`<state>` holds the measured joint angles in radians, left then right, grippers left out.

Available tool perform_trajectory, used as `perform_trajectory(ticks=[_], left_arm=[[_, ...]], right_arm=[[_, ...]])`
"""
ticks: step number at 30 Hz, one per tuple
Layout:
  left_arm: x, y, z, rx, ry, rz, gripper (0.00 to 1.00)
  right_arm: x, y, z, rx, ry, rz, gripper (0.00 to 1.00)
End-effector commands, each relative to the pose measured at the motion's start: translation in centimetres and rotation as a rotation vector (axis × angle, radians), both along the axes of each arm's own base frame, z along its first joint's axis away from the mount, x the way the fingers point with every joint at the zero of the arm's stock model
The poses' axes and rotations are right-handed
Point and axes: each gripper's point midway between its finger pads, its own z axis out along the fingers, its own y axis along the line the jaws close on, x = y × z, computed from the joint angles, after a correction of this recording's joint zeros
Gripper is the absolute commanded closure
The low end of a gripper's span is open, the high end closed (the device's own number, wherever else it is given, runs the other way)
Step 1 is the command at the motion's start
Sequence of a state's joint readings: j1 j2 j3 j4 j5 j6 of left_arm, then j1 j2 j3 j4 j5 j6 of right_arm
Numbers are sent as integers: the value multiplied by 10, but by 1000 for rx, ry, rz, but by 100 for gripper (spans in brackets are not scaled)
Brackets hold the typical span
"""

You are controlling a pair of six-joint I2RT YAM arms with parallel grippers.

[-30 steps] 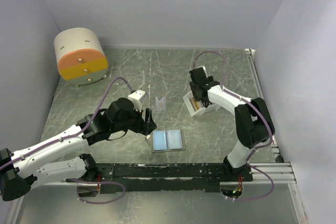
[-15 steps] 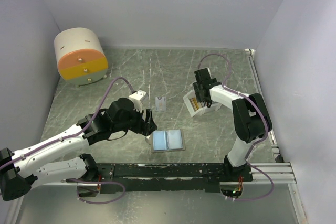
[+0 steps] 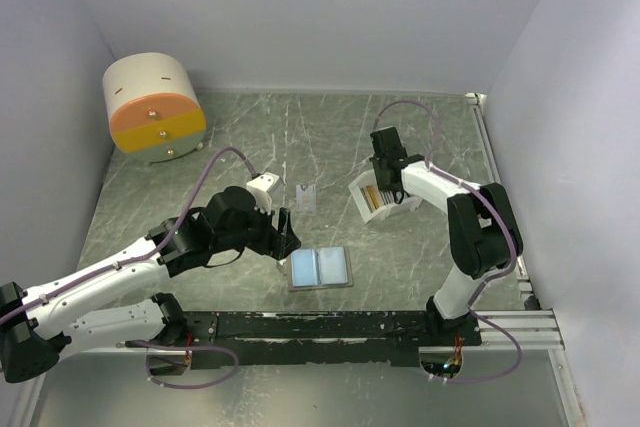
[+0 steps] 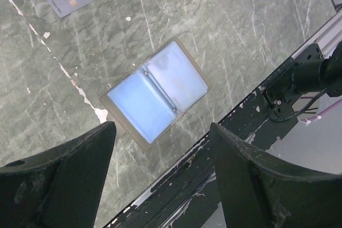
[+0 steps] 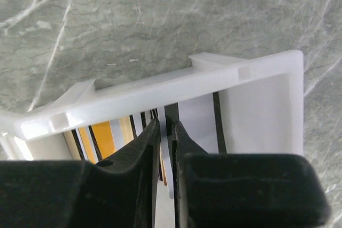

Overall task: Put the credit cards into the card holder
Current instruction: Pick up the credit card from the storage box.

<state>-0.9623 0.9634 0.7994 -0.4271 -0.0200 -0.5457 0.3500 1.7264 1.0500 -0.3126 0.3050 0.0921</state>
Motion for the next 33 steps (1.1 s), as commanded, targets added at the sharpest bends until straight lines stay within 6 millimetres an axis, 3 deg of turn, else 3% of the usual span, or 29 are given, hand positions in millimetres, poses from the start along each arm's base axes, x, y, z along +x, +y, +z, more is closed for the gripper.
perform_trajectory(ticks=[1,3,14,20,33], left_arm=[[-2,-6,7,-36,-21,-33,18],[-2,-6,8,-38,-21,-34,18],[-3,-4,9,-43,-26,-26,18],[-3,-3,8,-41,-24,-23,18],[1,0,-1,-4,-8,9,18]], right_arm=[[-3,10,26,51,-26,14,94],[-5,9,31,52,-34,12,100],[-7,5,54,48,-72,-1,100],[-9,-23,63,-85,-85,-98,100],[-13,-30,113,-53,-185,-156,100]])
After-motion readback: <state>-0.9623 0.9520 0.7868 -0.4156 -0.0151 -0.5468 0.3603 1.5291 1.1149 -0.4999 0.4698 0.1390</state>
